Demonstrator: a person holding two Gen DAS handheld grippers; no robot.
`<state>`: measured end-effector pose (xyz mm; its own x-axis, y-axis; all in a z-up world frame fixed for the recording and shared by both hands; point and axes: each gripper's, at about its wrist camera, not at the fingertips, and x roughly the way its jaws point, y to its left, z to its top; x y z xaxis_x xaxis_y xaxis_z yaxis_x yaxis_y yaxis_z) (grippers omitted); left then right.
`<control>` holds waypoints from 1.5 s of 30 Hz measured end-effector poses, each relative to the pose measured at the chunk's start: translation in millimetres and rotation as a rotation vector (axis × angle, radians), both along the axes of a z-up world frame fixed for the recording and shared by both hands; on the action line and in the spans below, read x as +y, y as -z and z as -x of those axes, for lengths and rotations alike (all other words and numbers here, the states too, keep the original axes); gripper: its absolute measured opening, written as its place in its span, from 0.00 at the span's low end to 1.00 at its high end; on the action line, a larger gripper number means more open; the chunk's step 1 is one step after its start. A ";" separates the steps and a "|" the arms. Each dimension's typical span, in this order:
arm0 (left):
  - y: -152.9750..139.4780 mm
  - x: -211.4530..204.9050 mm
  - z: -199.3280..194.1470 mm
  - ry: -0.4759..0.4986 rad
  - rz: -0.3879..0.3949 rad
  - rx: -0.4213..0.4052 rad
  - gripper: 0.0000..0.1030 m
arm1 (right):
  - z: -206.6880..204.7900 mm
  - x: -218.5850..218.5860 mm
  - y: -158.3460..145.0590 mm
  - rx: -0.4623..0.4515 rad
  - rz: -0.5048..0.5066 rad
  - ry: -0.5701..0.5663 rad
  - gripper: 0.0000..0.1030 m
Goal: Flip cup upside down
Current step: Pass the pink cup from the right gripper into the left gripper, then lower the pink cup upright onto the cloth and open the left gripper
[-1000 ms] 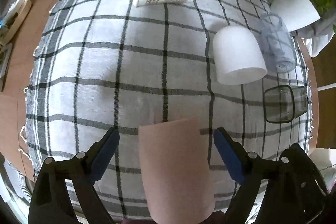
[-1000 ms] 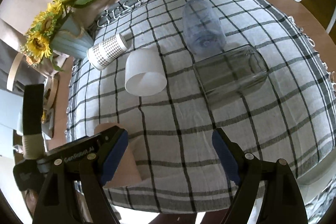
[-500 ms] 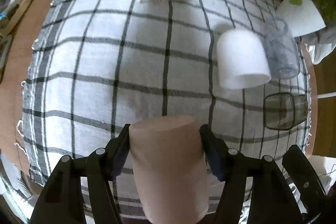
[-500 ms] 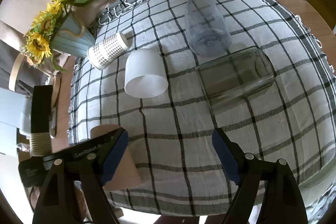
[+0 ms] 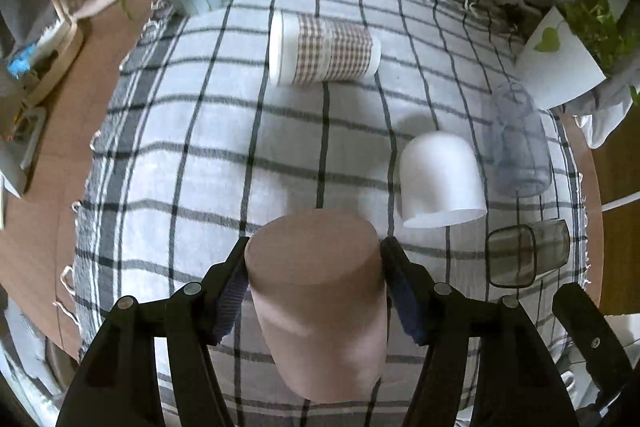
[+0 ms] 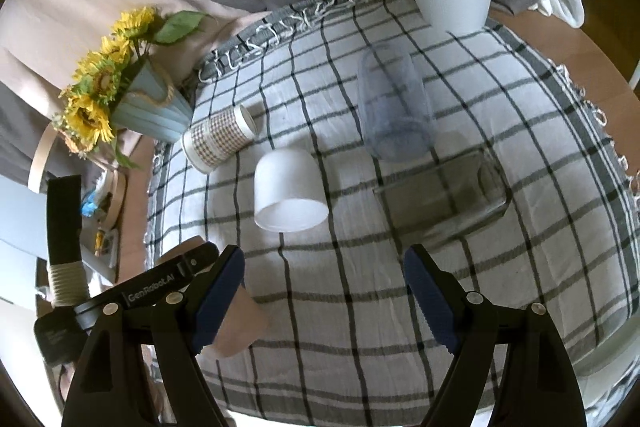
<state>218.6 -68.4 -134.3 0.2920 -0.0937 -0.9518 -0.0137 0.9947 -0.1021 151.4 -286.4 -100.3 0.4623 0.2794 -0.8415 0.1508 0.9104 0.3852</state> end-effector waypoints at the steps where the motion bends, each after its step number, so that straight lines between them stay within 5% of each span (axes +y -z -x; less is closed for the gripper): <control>1: -1.8 0.8 1.7 0.005 -0.003 -0.015 0.62 | 0.4 -0.4 -0.5 -0.003 0.001 0.000 0.80; 14: -11.2 -5.4 41.9 0.011 -0.014 -0.148 0.61 | 16.7 -2.4 12.5 0.027 0.036 -0.048 0.80; 38: 3.1 -13.4 72.5 -0.012 0.047 -0.115 0.64 | 29.1 -7.2 19.1 0.039 0.097 -0.083 0.80; 45: 5.8 -16.4 74.1 -0.015 0.005 -0.115 0.77 | 31.5 -7.2 18.4 0.034 0.101 -0.098 0.80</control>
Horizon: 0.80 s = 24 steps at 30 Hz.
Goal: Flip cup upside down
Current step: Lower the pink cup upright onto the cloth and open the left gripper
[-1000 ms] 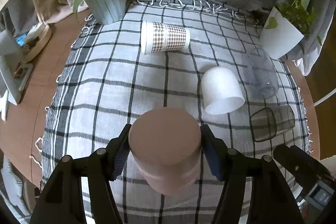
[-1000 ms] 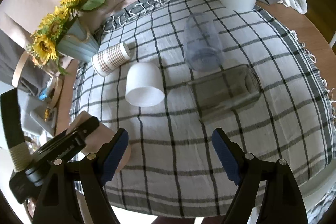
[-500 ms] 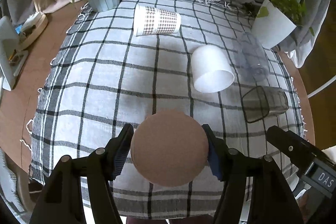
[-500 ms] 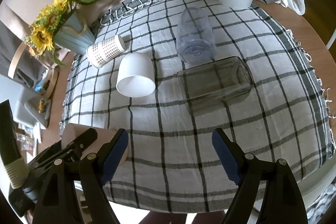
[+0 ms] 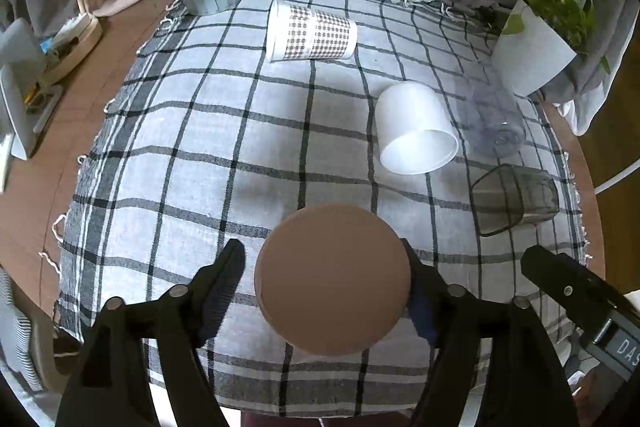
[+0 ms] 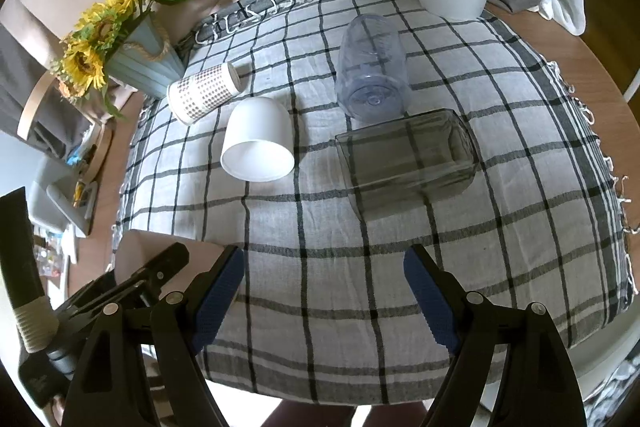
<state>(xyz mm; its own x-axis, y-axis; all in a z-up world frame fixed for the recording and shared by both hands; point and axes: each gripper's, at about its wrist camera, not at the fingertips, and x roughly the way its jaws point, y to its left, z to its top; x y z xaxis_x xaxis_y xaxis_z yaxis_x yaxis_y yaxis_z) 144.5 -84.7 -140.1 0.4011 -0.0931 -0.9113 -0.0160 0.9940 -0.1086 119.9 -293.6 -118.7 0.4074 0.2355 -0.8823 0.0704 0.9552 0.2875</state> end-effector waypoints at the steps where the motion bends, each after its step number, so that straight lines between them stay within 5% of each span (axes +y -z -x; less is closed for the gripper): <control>1: -0.6 -0.5 0.6 0.002 -0.005 -0.006 0.79 | 0.2 0.1 -0.2 0.000 0.003 -0.002 0.80; 12: -26.3 -2.6 26.9 0.027 -0.022 -0.113 0.92 | 11.8 -9.6 -16.2 -0.034 0.039 0.037 0.87; 24: -91.5 35.1 122.6 -0.024 -0.038 -0.280 1.00 | 100.4 8.6 -84.4 -0.236 0.099 0.096 0.94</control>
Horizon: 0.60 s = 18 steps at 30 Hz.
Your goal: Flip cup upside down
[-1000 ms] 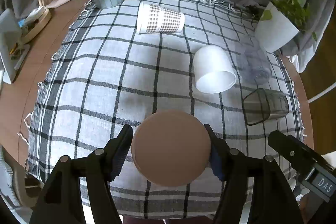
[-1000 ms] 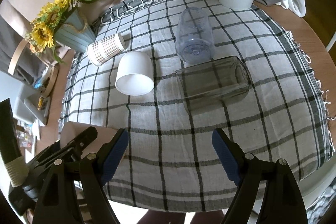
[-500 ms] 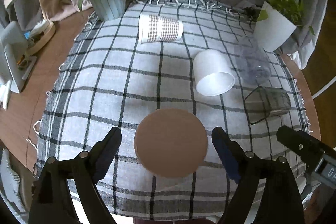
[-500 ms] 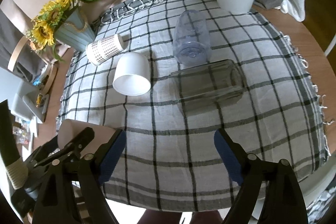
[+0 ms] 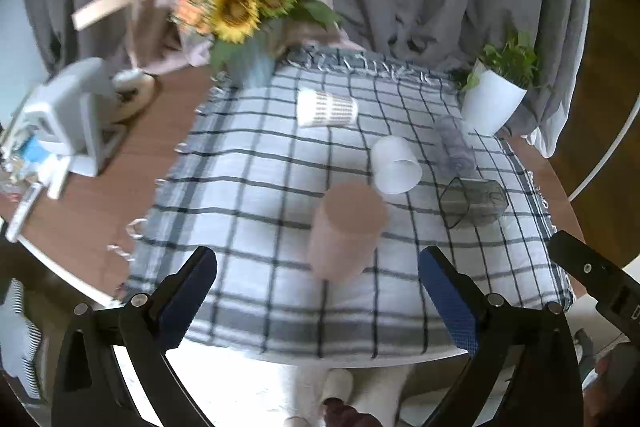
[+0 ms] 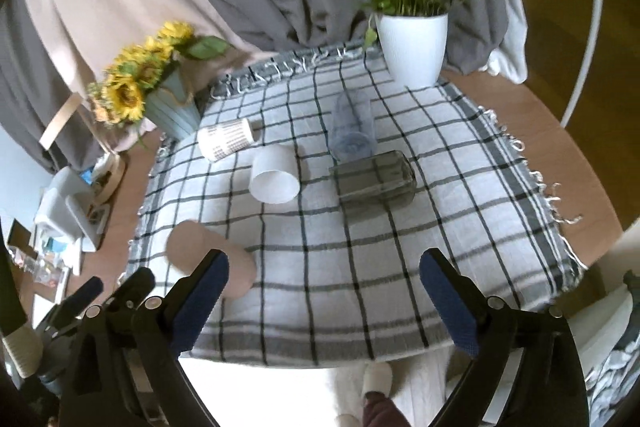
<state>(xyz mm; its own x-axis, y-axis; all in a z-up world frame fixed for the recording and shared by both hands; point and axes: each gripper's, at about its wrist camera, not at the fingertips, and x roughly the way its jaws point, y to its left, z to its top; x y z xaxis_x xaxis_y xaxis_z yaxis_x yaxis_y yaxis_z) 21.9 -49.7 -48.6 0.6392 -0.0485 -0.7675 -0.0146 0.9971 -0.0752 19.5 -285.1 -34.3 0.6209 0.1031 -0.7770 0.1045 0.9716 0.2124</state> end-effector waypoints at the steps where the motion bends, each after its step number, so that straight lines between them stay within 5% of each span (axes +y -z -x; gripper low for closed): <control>1: -4.3 4.7 11.5 -0.002 -0.012 -0.012 1.00 | 9.9 3.4 -3.2 -0.012 0.004 0.005 0.94; 11: -37.1 38.5 105.2 -0.013 -0.036 -0.100 1.00 | 115.9 41.3 -39.0 -0.144 0.060 0.013 0.94; 18: -57.3 58.4 150.4 -0.052 0.023 -0.150 1.00 | 167.0 61.2 -53.7 -0.209 0.055 0.001 0.94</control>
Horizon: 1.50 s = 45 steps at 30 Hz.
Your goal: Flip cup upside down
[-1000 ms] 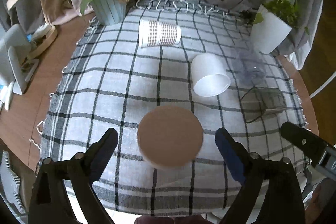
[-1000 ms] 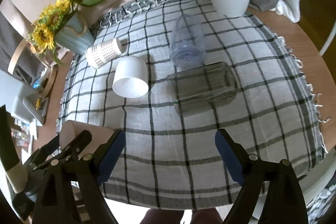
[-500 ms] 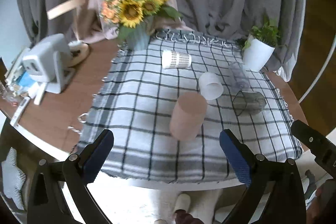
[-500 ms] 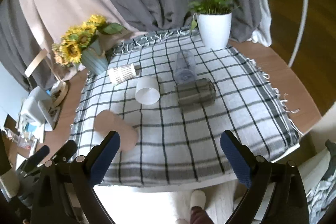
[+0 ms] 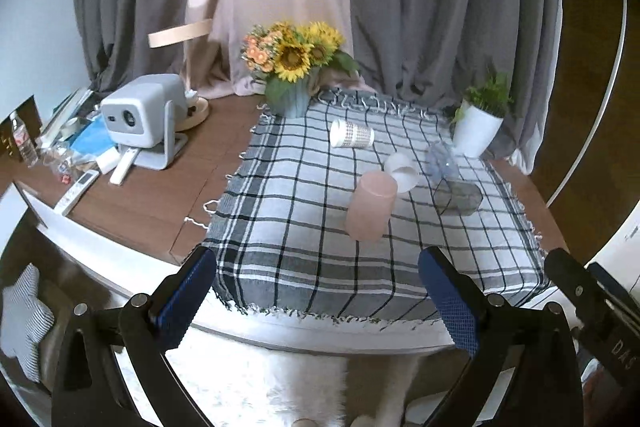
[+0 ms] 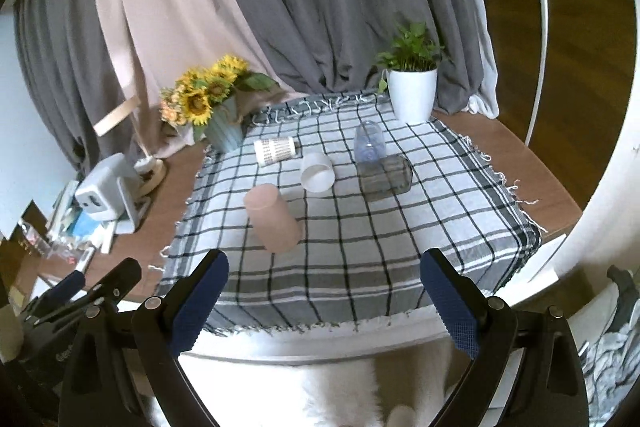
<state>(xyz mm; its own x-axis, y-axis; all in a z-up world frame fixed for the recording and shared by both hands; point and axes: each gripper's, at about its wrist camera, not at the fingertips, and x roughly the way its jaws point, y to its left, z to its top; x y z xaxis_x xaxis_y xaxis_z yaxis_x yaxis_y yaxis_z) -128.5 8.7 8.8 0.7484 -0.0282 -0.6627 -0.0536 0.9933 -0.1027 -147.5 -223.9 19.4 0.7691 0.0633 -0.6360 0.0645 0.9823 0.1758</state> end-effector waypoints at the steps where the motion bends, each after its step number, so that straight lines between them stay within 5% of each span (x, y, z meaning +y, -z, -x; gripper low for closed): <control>1: -2.1 1.4 4.7 -0.008 0.000 -0.007 1.00 | 5.4 1.6 -1.9 -0.010 0.001 -0.002 0.94; 20: -27.7 -22.7 45.0 0.017 -0.085 -0.118 1.00 | 45.8 -9.9 -16.2 -0.073 0.028 0.012 0.96; 45: -29.0 -32.7 46.0 0.040 -0.098 -0.114 1.00 | 55.9 -17.1 -17.2 -0.080 0.030 0.034 0.96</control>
<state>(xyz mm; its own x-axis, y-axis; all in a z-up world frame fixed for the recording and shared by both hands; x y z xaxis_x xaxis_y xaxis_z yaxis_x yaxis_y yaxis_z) -174.5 -24.0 37.7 0.8183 0.0011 -0.5749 -0.0069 0.9999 -0.0080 -203.4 -241.0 36.6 0.8187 0.0178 -0.5739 0.0851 0.9847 0.1519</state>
